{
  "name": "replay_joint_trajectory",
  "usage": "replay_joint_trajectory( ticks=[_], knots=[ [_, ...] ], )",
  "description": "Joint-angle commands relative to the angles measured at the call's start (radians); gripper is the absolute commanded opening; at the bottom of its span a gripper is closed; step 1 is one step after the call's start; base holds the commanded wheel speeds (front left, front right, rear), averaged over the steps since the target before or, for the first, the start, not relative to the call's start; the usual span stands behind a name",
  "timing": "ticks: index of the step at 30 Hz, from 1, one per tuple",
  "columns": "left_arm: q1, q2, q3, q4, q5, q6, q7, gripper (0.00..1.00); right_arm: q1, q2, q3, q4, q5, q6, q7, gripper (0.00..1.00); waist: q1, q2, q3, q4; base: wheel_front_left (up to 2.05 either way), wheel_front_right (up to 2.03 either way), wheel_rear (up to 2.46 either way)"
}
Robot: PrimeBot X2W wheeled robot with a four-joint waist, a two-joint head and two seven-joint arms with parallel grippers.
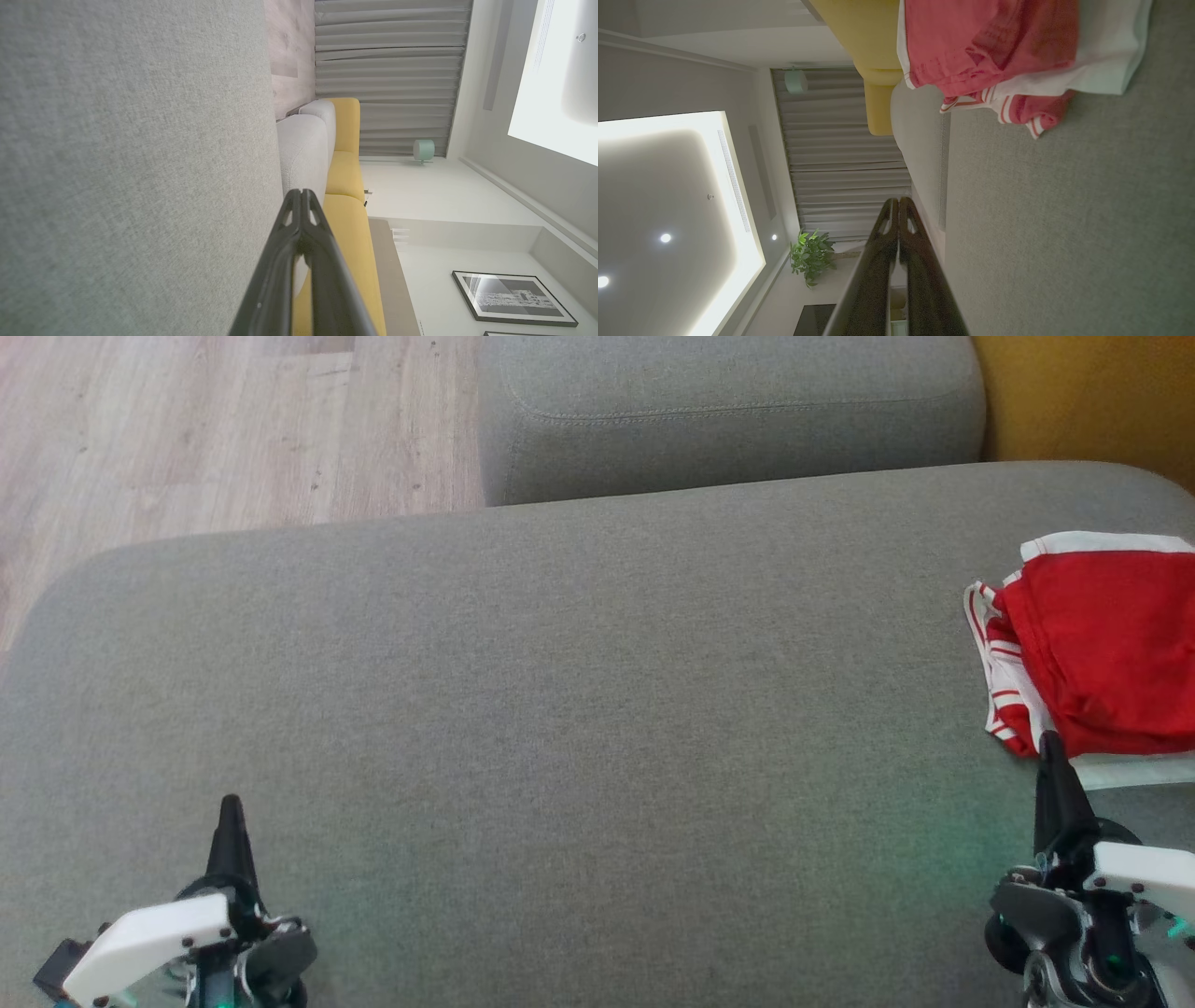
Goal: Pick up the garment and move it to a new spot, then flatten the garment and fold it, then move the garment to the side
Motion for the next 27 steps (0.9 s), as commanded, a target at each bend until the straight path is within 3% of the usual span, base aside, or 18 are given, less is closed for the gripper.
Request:
replay_joint_trajectory(
  ticks=[1,27],
  knots=[
    [-0.053,0.007,0.039,-0.037,-0.002,-0.007,0.005,0.00,-0.054,-0.013,0.017,-0.039,0.002,-0.001,0.010,0.00,0.0000,0.0000,0.000,0.000,0.00,0.00,0.00],
    [-0.053,0.006,0.040,-0.037,0.000,-0.007,0.006,0.00,-0.055,-0.009,0.011,-0.038,-0.003,-0.001,0.014,0.00,0.0000,0.0000,0.000,0.000,0.00,0.00,0.00]
  ],
)
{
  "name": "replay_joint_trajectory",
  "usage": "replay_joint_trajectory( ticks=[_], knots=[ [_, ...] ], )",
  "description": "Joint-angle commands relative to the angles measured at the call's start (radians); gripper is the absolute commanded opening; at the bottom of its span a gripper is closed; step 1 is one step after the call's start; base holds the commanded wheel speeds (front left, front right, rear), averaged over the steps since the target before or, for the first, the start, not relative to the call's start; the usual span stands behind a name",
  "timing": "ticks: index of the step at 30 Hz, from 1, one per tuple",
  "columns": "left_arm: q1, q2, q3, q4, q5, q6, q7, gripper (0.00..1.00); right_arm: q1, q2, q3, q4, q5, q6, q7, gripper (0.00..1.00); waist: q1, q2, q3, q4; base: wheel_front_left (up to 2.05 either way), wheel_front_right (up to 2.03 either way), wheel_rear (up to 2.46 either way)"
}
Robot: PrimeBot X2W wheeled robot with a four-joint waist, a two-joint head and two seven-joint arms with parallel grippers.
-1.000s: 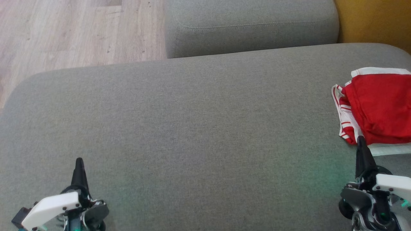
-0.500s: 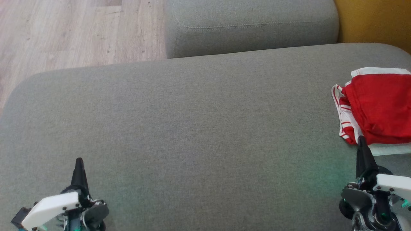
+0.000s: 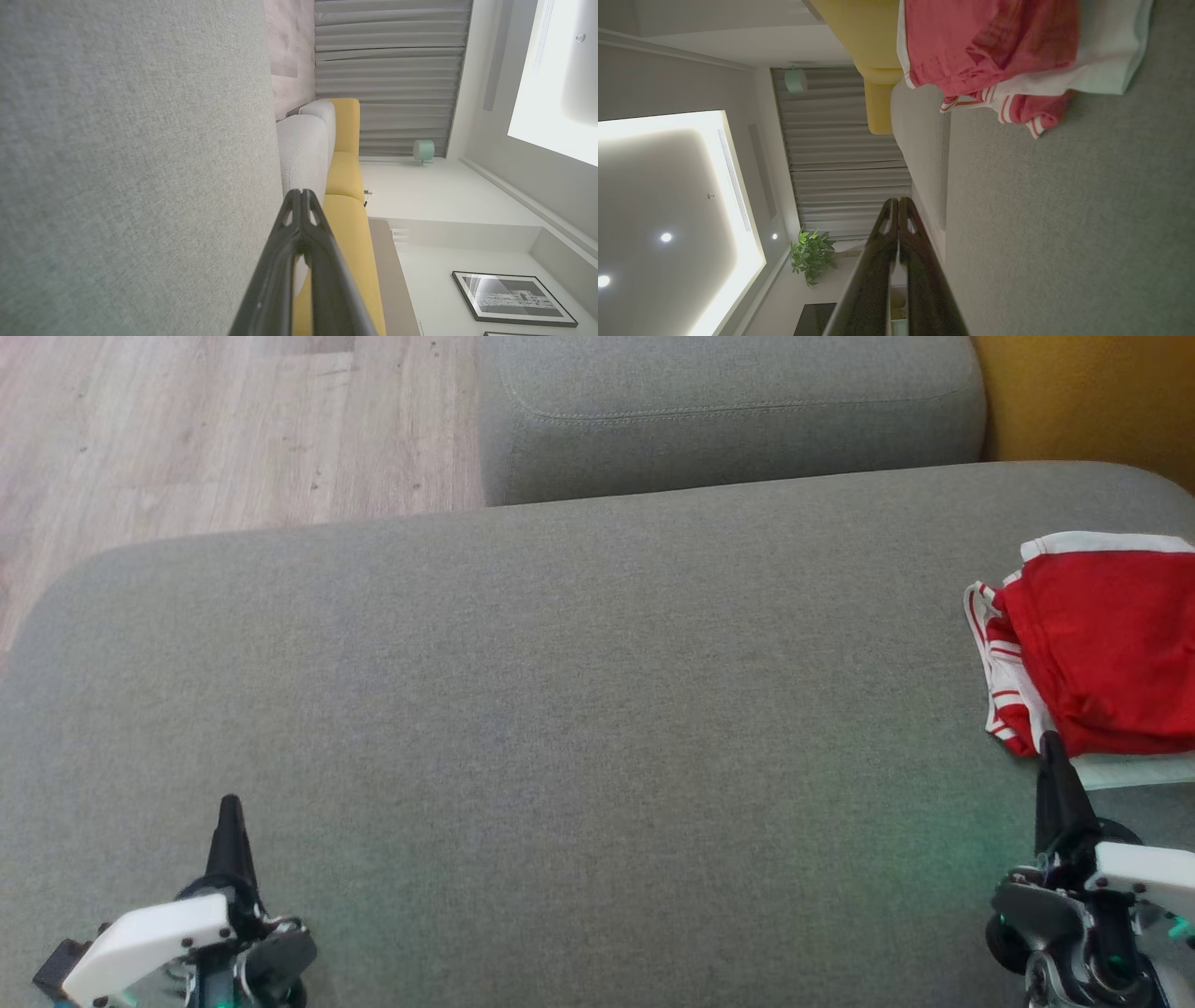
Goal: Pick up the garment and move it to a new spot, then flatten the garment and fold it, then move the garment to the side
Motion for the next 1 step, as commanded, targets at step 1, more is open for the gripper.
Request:
replay_joint_trajectory(
  ticks=[1],
  knots=[
    [-0.053,0.006,0.039,-0.037,0.000,-0.007,0.006,0.00,-0.055,-0.010,0.017,-0.038,-0.003,-0.001,0.005,0.00,0.0000,-0.0001,0.000,0.000,0.00,0.00,0.00]
  ],
)
